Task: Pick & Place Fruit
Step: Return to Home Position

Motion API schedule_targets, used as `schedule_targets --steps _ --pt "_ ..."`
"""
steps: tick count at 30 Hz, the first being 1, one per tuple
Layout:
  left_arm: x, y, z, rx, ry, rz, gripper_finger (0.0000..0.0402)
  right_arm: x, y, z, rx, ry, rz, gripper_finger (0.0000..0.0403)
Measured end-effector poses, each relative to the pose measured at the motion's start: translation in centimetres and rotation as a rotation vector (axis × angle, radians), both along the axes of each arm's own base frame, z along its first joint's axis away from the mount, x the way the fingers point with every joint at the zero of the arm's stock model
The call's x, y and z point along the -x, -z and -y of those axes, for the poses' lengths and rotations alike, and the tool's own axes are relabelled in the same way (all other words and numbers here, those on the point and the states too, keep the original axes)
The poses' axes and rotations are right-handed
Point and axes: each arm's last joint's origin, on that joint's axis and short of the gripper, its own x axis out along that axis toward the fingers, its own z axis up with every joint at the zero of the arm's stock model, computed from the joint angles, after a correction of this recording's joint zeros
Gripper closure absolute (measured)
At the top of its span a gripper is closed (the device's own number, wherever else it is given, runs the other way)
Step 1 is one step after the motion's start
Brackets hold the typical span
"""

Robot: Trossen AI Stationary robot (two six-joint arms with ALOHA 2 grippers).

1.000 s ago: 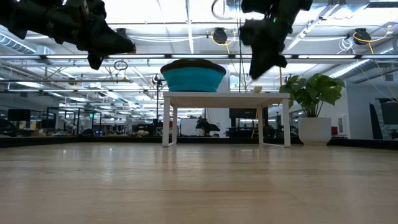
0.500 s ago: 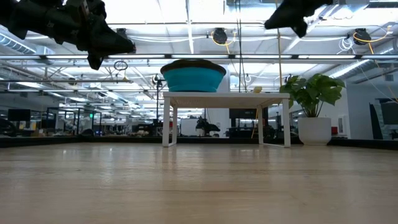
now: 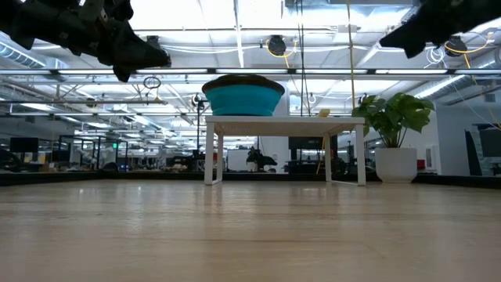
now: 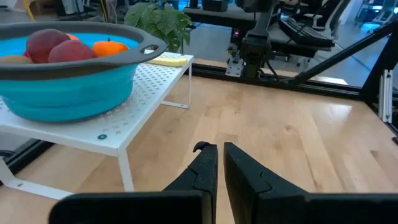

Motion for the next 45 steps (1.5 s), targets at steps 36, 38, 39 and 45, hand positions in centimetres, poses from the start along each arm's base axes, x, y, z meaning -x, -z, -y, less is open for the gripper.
schedule_targets --steps 36,38,39,45 --pt "-0.4 0.2 0.0 -0.160 0.030 -0.031 0.0376 3.0 6.6 -0.3 -0.179 0.065 0.207 0.0400" --pt "-0.3 0.0 0.0 -0.207 0.038 -0.026 0.0376 3.0 6.6 -0.3 -0.179 0.065 0.209 0.0399" --pt "-0.1 -0.2 0.0 -0.226 0.042 -0.018 0.0376 3.0 6.6 -0.3 -0.180 0.065 0.209 0.0399" --pt "1.9 -1.4 0.2 -0.266 0.088 0.036 0.0376 3.1 6.4 -0.4 -0.175 0.062 0.237 0.0399"
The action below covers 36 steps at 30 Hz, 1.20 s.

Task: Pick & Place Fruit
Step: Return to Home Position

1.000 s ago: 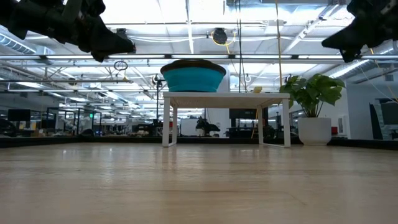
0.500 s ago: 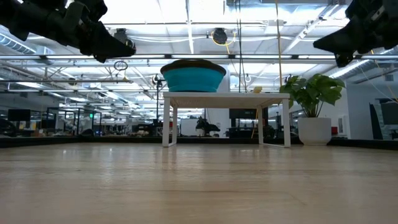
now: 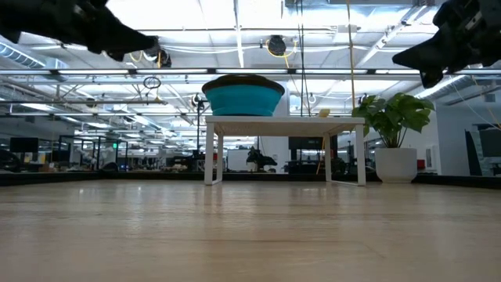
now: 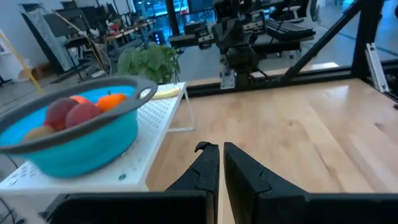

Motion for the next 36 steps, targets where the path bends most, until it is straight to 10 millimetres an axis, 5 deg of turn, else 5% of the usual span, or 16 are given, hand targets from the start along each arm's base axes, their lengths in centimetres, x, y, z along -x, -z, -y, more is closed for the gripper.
schedule_targets --steps 10,16,27,36 --pt "3.4 0.2 0.4 0.049 0.130 -0.059 0.0376 0.0 -0.1 0.0 0.036 0.003 0.009 0.0401" --pt "3.5 0.7 0.5 0.022 0.155 -0.054 0.0376 0.0 -0.1 0.0 0.009 0.004 0.012 0.0401" --pt "3.2 5.1 0.5 0.029 0.157 0.129 0.0376 0.0 -0.1 0.0 -0.008 0.000 0.011 0.0401" --pt "4.0 5.8 0.5 0.012 0.156 0.194 0.0376 -0.7 2.0 0.1 -0.077 0.006 -0.037 0.0401"
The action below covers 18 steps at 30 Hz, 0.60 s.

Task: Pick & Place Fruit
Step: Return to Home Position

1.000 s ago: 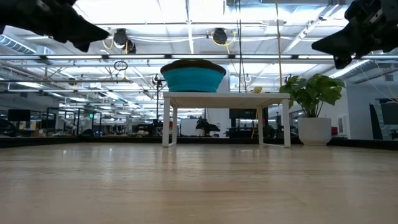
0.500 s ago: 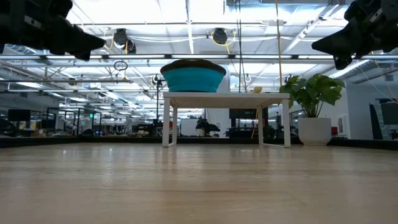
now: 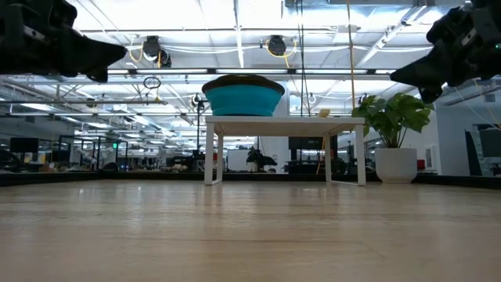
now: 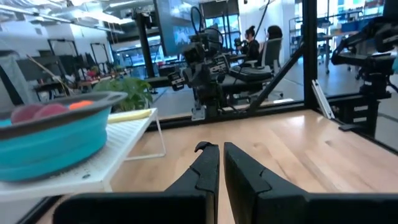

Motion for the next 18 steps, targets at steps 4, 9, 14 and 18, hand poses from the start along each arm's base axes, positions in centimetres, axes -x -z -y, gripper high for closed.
schedule_targets --steps 4,9,14,18 --pt "0.00 0.42 0.00 0.017 0.001 -0.035 0.0376 -0.06 0.20 0.01 0.032 -0.002 -0.011 0.0402" --pt "-0.01 0.67 0.00 0.017 0.000 -0.062 0.0376 -0.05 0.18 0.02 0.076 -0.005 -0.017 0.0401" --pt "-0.01 0.67 -0.07 0.018 -0.024 -0.061 0.0376 -0.08 0.03 0.01 0.111 -0.010 -0.006 0.0402" --pt "-0.01 0.66 -0.08 0.051 -0.027 -0.061 0.0376 -0.08 0.02 0.01 0.117 -0.011 -0.006 0.0400"
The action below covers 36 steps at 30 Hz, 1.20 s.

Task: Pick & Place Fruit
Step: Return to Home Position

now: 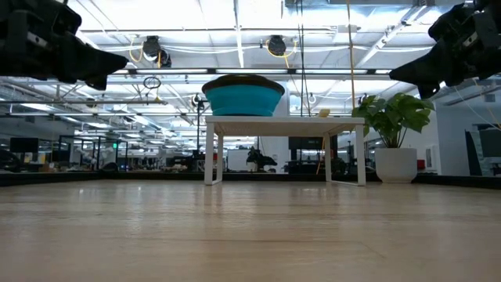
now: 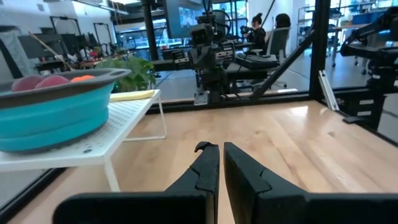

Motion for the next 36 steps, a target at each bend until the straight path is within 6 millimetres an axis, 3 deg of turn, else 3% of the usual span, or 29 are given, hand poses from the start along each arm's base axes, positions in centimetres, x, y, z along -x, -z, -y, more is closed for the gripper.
schedule_targets --steps 36 --pt "0.00 -0.01 0.00 0.015 0.001 0.001 0.0376 0.00 -0.01 0.00 0.001 -0.001 0.000 0.0399"
